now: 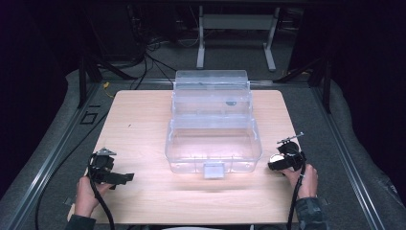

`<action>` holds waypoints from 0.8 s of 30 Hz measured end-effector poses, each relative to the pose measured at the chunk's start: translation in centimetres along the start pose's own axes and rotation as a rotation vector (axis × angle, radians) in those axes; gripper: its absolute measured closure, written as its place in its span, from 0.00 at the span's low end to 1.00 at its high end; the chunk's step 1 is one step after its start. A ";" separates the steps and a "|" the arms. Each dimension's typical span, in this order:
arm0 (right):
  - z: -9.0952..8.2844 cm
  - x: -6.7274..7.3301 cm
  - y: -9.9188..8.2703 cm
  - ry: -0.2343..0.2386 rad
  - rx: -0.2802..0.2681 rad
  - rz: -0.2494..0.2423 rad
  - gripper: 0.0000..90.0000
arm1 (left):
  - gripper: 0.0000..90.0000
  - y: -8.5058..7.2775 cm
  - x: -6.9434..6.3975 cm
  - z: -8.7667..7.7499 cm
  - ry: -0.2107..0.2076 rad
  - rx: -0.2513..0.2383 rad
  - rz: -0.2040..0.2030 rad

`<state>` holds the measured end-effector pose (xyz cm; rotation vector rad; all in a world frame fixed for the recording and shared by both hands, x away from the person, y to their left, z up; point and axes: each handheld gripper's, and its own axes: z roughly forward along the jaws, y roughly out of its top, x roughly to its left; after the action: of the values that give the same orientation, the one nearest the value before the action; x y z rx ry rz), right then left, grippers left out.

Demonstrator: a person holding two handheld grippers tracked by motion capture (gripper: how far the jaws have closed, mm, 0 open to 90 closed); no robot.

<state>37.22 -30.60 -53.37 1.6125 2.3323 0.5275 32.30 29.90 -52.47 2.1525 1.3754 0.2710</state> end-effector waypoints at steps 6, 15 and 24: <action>-0.3 -0.1 0.0 0.006 -0.003 -0.003 0.22 | 0.00 0.2 0.1 -0.4 0.009 -0.008 0.001; -1.8 -0.1 0.3 -0.003 -0.014 -0.010 0.22 | 0.00 0.3 0.1 -0.5 0.012 -0.011 0.011; -3.3 0.1 0.7 -0.003 -0.026 -0.025 0.22 | 0.00 0.5 0.1 -0.7 0.020 -0.020 0.015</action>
<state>36.43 -30.80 -50.07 1.5694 2.3310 0.5469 32.41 30.13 -51.62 2.1500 1.3630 0.3106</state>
